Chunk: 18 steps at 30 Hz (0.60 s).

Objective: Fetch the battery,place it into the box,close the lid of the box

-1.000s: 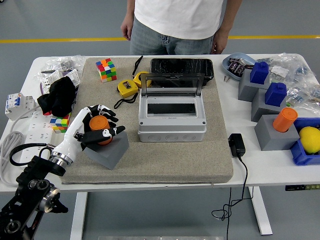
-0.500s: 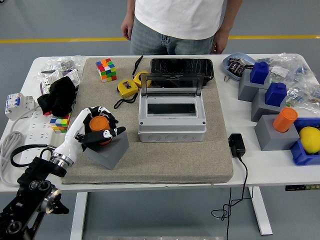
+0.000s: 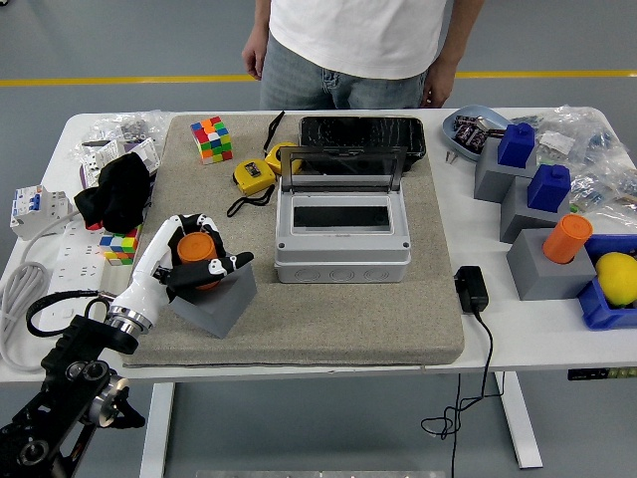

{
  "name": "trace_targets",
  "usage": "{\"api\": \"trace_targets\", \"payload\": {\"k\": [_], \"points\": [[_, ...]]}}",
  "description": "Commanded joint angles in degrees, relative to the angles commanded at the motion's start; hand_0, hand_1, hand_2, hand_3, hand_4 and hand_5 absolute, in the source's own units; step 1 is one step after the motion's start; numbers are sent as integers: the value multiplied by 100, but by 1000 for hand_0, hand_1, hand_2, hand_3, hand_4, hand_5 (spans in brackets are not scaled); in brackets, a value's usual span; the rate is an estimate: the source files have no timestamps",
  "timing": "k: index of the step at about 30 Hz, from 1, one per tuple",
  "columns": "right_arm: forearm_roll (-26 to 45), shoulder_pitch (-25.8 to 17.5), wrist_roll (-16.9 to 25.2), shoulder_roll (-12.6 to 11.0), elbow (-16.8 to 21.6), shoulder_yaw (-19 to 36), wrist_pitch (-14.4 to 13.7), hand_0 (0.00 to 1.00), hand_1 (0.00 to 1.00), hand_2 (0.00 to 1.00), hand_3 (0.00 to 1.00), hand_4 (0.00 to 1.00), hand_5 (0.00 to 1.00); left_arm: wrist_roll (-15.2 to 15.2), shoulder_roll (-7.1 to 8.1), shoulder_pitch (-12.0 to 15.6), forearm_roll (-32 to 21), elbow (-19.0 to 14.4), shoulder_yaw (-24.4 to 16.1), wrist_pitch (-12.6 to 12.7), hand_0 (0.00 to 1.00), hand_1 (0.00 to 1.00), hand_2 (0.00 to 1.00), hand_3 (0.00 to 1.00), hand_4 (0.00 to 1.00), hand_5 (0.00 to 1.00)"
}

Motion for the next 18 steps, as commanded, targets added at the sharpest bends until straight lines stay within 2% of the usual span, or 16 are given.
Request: {"api": "trace_targets", "payload": {"k": [1,6,7,9,12,13,18], "points": [[2,1,-1,-2,0,-4,0,875,861,816,802,998,998,-10,1,-3,-26,6,1,36,47,47,85,84,998,99],[-10,3,-7,-6,0,10,-2,875,861,816,802,998,998,-110,-2,-11,-308,46,54,255,47,47,85,84,998,99],[-9,3,-6,-7,0,10,-3,875,860,816,802,998,998,-151,-5,-16,-410,62,71,293,32,2,45,48,998,145],[-6,3,-6,-7,0,11,-4,875,860,816,802,998,998,-229,-8,-29,-628,87,100,385,32,2,45,48,998,145],[5,4,-4,-6,0,2,-6,875,860,816,802,998,998,-326,-11,-55,-971,99,124,438,32,2,45,48,998,145],[6,3,-4,-5,0,1,-7,875,861,816,802,998,998,-338,-11,-63,-1022,99,127,447,32,2,7,13,998,199],[29,13,-10,-9,0,-26,-6,875,861,816,802,998,998,-372,-14,-180,-1123,88,111,465,32,2,7,13,998,199]]}}
